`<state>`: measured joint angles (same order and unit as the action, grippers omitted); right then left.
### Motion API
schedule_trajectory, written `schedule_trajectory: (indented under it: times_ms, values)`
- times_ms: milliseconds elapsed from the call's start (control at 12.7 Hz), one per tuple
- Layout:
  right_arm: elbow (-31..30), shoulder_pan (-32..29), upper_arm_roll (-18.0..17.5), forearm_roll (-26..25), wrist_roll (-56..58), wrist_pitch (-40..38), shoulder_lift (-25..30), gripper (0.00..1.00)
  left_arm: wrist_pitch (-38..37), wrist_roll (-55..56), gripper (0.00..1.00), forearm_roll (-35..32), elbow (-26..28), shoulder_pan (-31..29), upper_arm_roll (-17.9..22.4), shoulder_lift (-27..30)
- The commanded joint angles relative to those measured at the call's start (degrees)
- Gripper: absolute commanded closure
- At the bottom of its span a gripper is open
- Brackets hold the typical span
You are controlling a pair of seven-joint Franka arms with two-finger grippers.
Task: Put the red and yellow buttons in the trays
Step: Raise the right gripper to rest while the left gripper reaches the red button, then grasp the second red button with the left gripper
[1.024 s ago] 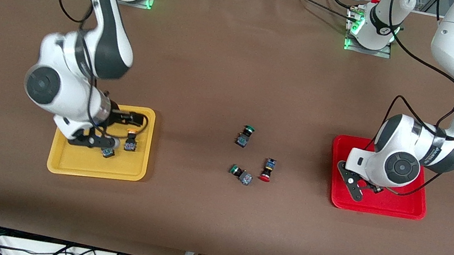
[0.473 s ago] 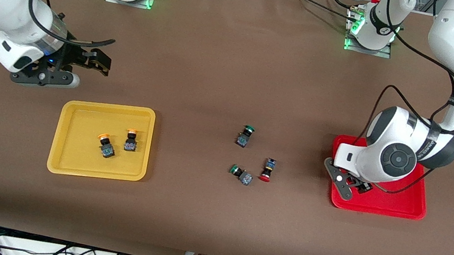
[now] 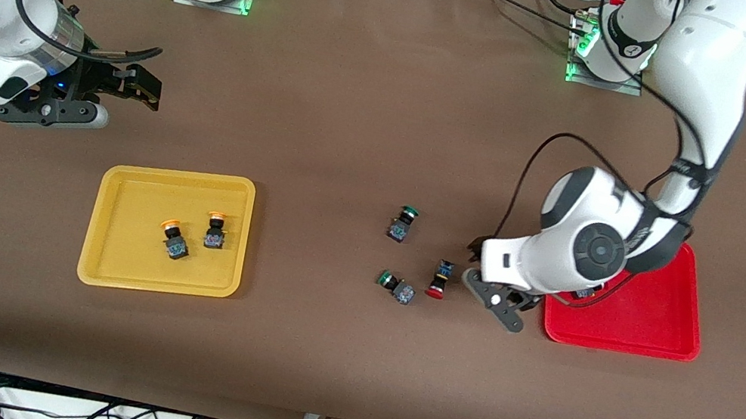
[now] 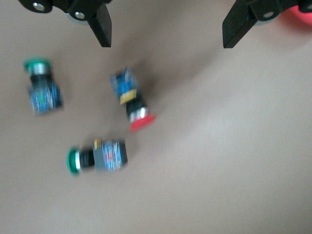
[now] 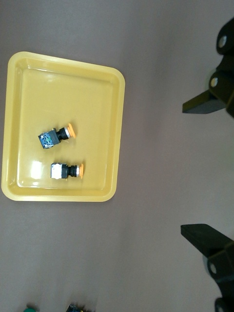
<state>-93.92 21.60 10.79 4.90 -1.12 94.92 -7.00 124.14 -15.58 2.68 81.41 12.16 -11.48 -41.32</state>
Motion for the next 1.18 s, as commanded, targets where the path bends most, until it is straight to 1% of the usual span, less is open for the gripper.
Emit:
schedule_trajectory:
  times_ms: [0,79,158,394,473,630,788,867,945,1024,1103]
  values:
    - [-2.59,-0.59,-0.33,-0.68,0.94,1.58,1.99,0.00,8.01,4.07,0.00,0.57,0.13,1.02,0.41,-3.15]
    - [-2.85,-1.90,-1.03,-0.76,1.03,2.02,2.07,0.00,11.09,4.50,0.00,0.57,1.11,1.28,0.41,-4.11]
    - [-2.94,-3.83,-2.78,-1.03,1.38,2.11,2.07,0.00,13.12,4.94,0.00,0.57,1.20,2.42,0.41,-5.42]
    - [-2.94,-12.52,-11.21,-2.51,2.08,2.29,1.99,0.00,13.40,6.26,0.00,0.05,3.22,3.92,0.85,-6.22]
    - [-2.85,-13.50,-12.28,-2.96,2.26,2.29,1.99,0.00,13.40,6.52,0.00,-0.82,3.22,4.18,0.67,-6.57]
    - [-2.41,-13.34,-12.29,-3.57,2.26,2.38,1.90,0.00,13.49,8.89,0.00,-0.92,3.23,5.23,0.76,-7.45]
    - [-1.62,-12.99,-12.37,-4.98,2.26,3.43,1.37,0.00,13.58,8.99,0.00,-1.10,3.23,5.42,0.76,-7.72]
    - [-0.75,-12.99,-12.37,-4.90,2.17,3.43,1.20,0.00,13.58,8.99,0.25,-1.18,3.23,5.42,0.76,-7.72]
    - [0.22,-12.90,-12.46,-4.90,1.65,3.26,0.85,0.00,13.58,8.99,0.56,-1.10,3.14,5.42,0.76,-8.07]
    - [0.75,-12.90,-12.37,-4.98,1.47,3.17,0.84,0.00,13.58,8.90,0.83,-1.18,3.14,5.33,0.76,-8.07]
    - [1.19,-12.99,-12.37,-4.98,1.47,3.43,0.76,0.00,13.49,8.81,1.00,-1.19,3.05,5.15,0.76,-7.90]
